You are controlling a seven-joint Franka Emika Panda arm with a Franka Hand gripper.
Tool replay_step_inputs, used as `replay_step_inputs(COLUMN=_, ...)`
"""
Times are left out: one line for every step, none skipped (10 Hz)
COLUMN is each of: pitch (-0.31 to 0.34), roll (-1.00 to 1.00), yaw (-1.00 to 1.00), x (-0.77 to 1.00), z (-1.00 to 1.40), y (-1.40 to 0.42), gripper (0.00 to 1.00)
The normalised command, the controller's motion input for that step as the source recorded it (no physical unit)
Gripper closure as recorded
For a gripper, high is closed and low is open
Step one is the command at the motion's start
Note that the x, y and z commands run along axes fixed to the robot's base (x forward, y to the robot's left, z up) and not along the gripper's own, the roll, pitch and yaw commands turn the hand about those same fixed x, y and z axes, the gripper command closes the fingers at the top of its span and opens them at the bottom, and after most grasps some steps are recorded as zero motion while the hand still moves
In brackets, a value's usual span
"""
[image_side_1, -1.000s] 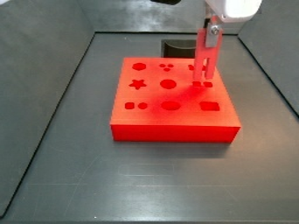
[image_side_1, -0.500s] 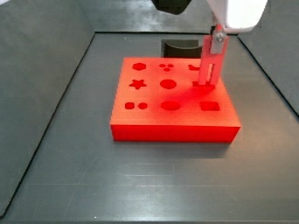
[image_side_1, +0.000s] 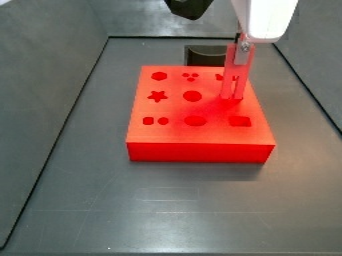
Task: Insert the double-square object.
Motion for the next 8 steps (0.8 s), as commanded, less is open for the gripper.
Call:
replay_step_inputs(pitch=0.019, roll=0.08, yaw=0.01, x=0.01, z=-0.16, y=-0.05, gripper=1.00)
replay_step_inputs(pitch=0.026, roll=0.10, yaw=0.08, x=0.07, z=-0.18, y=-0.01, gripper=1.00)
replay_step_inputs(pitch=0.010, roll=0.11, yaw=0.19, x=0.06, z=-0.19, y=0.00, gripper=1.00)
replay_step_inputs(pitch=0.000, roll=0.13, yaw=0.29, x=0.02, z=-0.15, y=0.03, gripper=1.00)
replay_step_inputs(pitch=0.000, roll=0.12, yaw=0.34, x=0.00, z=-0.14, y=0.06, gripper=1.00)
replay_step_inputs(pitch=0.000, roll=0.11, yaw=0.29, x=0.00, z=-0.13, y=0.00, gripper=1.00)
replay_step_inputs(pitch=0.000, roll=0.09, yaw=0.12, x=0.00, z=-0.18, y=0.00, gripper=1.00)
replay_step_inputs(pitch=0.000, roll=0.12, yaw=0.00, x=0.00, z=-0.26, y=0.00, gripper=1.00)
